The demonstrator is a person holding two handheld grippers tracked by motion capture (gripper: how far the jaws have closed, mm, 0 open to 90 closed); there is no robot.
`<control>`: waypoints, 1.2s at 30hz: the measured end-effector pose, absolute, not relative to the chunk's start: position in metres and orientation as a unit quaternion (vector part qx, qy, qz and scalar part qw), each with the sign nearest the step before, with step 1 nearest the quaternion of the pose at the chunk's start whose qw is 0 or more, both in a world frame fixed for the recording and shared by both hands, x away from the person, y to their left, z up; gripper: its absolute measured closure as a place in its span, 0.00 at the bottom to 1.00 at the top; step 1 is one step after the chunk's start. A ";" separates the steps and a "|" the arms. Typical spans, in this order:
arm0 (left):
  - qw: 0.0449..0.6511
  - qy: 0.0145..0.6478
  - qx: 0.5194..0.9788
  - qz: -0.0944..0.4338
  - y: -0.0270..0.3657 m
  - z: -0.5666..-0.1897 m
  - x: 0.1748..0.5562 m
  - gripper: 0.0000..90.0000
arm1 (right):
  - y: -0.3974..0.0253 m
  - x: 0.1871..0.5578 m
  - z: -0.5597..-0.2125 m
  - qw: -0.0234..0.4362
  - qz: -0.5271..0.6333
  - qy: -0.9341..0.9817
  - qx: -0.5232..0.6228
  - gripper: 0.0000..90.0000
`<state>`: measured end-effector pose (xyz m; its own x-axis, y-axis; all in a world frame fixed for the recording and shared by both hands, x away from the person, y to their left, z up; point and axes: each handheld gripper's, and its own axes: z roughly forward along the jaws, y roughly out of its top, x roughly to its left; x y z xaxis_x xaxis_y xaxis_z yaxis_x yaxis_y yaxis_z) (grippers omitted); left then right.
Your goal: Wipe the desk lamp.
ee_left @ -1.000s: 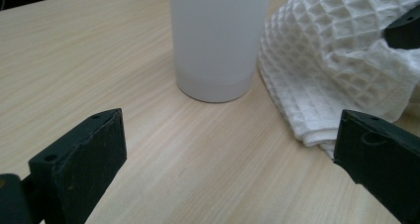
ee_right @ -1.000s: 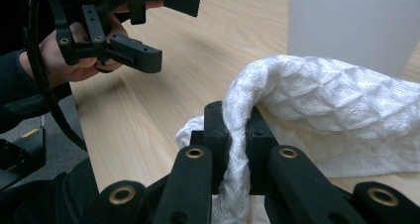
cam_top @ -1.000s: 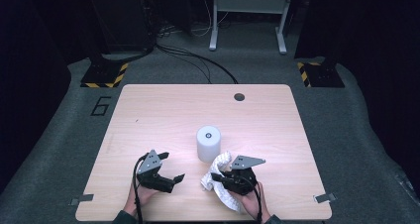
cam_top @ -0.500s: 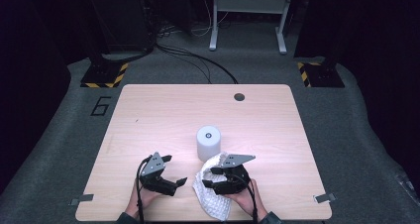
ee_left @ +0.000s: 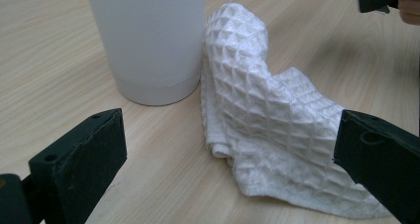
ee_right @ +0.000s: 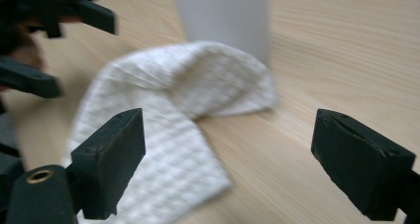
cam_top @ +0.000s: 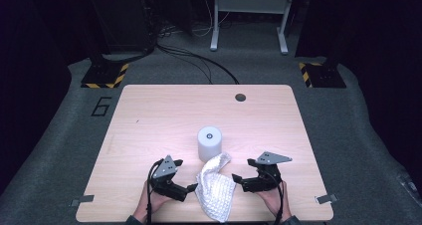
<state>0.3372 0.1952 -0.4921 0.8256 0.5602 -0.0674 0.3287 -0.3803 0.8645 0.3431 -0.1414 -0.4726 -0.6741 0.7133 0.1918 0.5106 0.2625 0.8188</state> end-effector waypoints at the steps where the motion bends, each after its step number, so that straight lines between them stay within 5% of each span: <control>1: 0.483 0.271 0.825 0.109 0.193 -0.492 0.337 0.00 | -0.146 0.345 -0.475 0.115 0.460 0.787 0.396 0.11; 15: 0.466 0.259 0.841 0.090 0.162 -0.494 0.346 0.03 | -0.184 0.371 -0.508 0.150 0.405 0.771 0.469 0.06; 20: 0.455 0.251 0.850 0.085 0.154 -0.501 0.347 0.18 | -0.191 0.374 -0.513 0.154 0.399 0.766 0.479 0.06; 23: 0.450 0.245 0.855 0.079 0.152 -0.506 0.348 0.17 | -0.194 0.375 -0.516 0.155 0.398 0.767 0.479 0.05; 36: 0.415 0.231 0.877 0.075 0.148 -0.518 0.348 0.55 | -0.197 0.376 -0.525 0.163 0.398 0.766 0.478 0.04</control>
<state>0.3476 0.1483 -0.5183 0.8824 0.4666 -0.0607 0.3429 -0.5492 0.7621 0.3756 -0.1974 -0.5255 -0.4905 0.8616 0.1303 0.6024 0.2271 0.7652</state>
